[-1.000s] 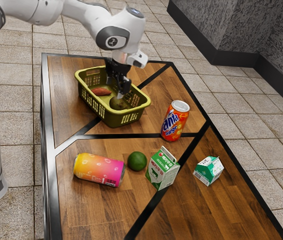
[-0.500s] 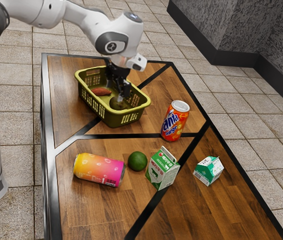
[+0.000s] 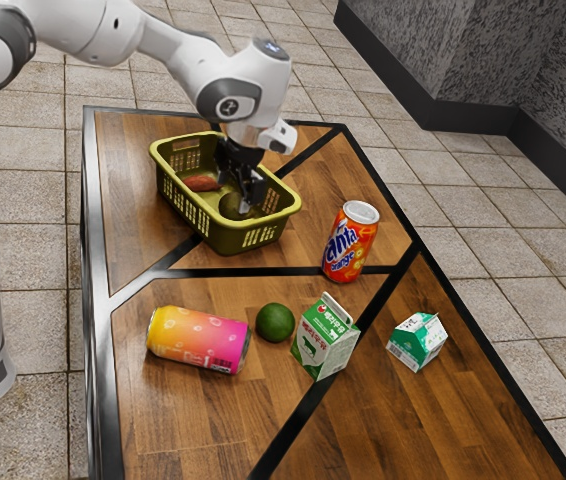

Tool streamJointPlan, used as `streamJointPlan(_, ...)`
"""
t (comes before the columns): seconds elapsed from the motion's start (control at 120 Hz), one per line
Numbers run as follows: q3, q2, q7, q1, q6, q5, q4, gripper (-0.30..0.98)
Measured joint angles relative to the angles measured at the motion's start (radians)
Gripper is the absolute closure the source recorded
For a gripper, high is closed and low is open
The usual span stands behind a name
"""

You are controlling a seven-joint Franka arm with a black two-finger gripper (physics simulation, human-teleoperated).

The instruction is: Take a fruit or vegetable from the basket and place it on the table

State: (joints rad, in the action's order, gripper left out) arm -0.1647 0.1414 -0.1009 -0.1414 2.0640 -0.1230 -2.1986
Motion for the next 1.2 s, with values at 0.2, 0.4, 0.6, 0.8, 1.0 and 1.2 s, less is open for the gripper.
streamJointPlan(0.2, 0.001, -0.022, -0.004, 0.0, 0.004, 0.005, 0.0, 0.0)
streamJointPlan(0.4, 0.002, -0.035, -0.007, 0.0, 0.005, 0.007, -0.001, 0.0)
streamJointPlan(0.6, 0.002, -0.045, -0.012, 0.0, -0.004, 0.021, 0.0, 0.16)
streamJointPlan(0.8, 0.001, -0.043, -0.027, 0.0, -0.025, 0.042, 0.006, 0.36)
streamJointPlan(1.0, -0.001, -0.02, -0.065, 0.0, -0.076, 0.048, 0.041, 0.4)
streamJointPlan(1.2, 0.021, 0.087, -0.1, 0.0, -0.17, 0.048, 0.077, 0.39)
